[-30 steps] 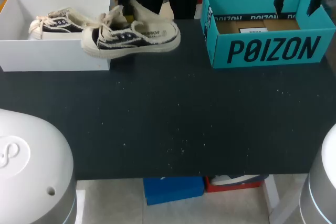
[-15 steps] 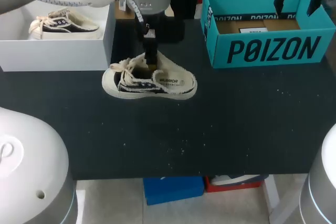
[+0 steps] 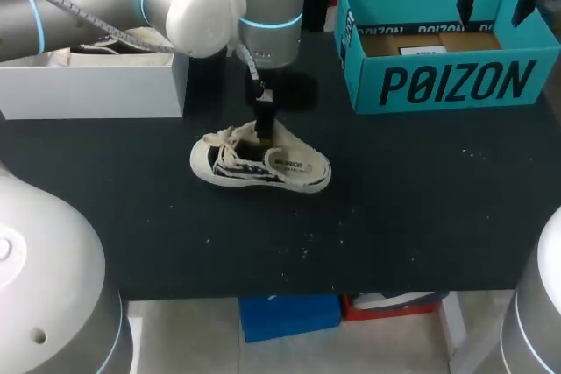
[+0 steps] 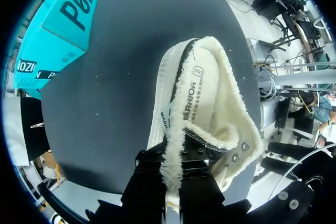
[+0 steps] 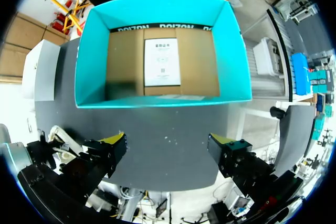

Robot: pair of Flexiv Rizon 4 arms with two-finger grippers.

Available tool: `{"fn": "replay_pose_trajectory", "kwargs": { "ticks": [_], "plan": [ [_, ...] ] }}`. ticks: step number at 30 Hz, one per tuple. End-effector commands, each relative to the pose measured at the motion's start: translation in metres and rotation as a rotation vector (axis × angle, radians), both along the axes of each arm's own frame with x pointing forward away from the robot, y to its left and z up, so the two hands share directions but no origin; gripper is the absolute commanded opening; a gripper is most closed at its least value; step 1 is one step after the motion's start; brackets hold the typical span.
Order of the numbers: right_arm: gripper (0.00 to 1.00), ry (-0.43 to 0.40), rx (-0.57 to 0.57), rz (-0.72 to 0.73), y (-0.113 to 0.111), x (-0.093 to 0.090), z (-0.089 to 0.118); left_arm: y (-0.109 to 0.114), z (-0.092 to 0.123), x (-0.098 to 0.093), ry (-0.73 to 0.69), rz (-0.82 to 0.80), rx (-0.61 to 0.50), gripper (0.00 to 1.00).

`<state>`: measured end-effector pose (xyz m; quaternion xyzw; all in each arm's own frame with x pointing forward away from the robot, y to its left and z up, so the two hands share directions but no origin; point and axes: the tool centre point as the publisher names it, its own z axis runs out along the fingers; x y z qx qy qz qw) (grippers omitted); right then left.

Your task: Take the shoe out of the shoebox, open the shoe tongue, remove and reinsert the insole, then place the shoe into the shoebox

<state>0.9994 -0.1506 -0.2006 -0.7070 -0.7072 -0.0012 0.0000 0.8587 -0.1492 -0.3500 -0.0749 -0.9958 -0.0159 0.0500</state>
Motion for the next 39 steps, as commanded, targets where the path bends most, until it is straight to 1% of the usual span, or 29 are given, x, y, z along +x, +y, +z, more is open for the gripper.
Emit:
{"fn": "replay_pose_trajectory", "kwargs": {
  "ticks": [1, 3, 6, 11, 13, 15, 17, 21, 24, 25, 29, 30, 32, 35, 36, 37, 39],
  "plan": [
    [1.0, 0.001, -0.001, 0.0, 0.0, 0.0, 0.0, -0.014, -0.024, 0.006, 0.068, 0.01, 0.006, 0.0],
    [1.0, 0.001, -0.001, 0.0, 0.0, 0.0, 0.0, -0.018, -0.025, 0.004, 0.06, 0.0, 0.009, 0.0],
    [1.0, 0.001, -0.001, 0.0, 0.0, 0.0, 0.0, -0.021, -0.032, 0.002, 0.077, 0.012, 0.008, 0.0],
    [1.0, 0.001, -0.001, 0.0, 0.0, 0.0, 0.0, -0.023, -0.038, -0.001, 0.118, 0.037, 0.005, 0.0],
    [1.0, 0.001, -0.001, 0.0, 0.0, 0.0, 0.0, -0.025, -0.036, -0.001, 0.11, 0.033, 0.002, 1.0],
    [1.0, 0.001, -0.001, 0.0, 0.0, 0.0, 0.0, -0.027, -0.029, -0.002, 0.106, 0.044, -0.011, 1.0],
    [1.0, 0.001, -0.001, 0.0, 0.0, 0.0, 0.0, -0.029, -0.018, -0.005, 0.115, 0.047, -0.056, 1.0],
    [1.0, 0.001, -0.001, 0.0, 0.0, 0.0, 0.0, -0.034, 0.015, -0.013, 0.113, 0.039, -0.203, 1.0],
    [1.0, 0.001, -0.001, 0.0, 0.0, 0.0, 0.0, -0.031, 0.037, -0.019, 0.129, 0.032, -0.3, 1.0],
    [1.0, 0.001, -0.001, 0.0, 0.0, 0.0, 0.0, -0.03, 0.042, -0.021, 0.136, 0.034, -0.324, 1.0],
    [1.0, 0.001, -0.001, 0.0, 0.0, 0.0, 0.0, -0.014, 0.07, -0.027, 0.136, -0.004, -0.48, 1.0],
    [1.0, 0.001, -0.001, 0.0, 0.0, 0.0, 0.0, -0.011, 0.074, -0.028, 0.138, -0.009, -0.505, 1.0],
    [1.0, 0.001, -0.001, 0.0, 0.0, 0.0, 0.0, 0.002, 0.085, -0.027, 0.123, -0.007, -0.576, 1.0],
    [1.0, 0.001, -0.001, 0.0, 0.0, 0.0, 0.0, 0.018, 0.095, -0.024, 0.12, 0.006, -0.666, 1.0],
    [1.0, 0.001, -0.001, 0.0, 0.0, 0.0, 0.0, 0.026, 0.1, -0.024, 0.111, -0.006, -0.706, 1.0],
    [1.0, 0.001, -0.001, 0.0, 0.0, 0.0, 0.0, 0.029, 0.102, -0.023, 0.106, -0.01, -0.718, 1.0],
    [1.0, 0.001, -0.001, 0.0, 0.0, 0.0, 0.0, 0.042, 0.109, -0.024, 0.093, -0.029, -0.777, 1.0]
  ]
}}
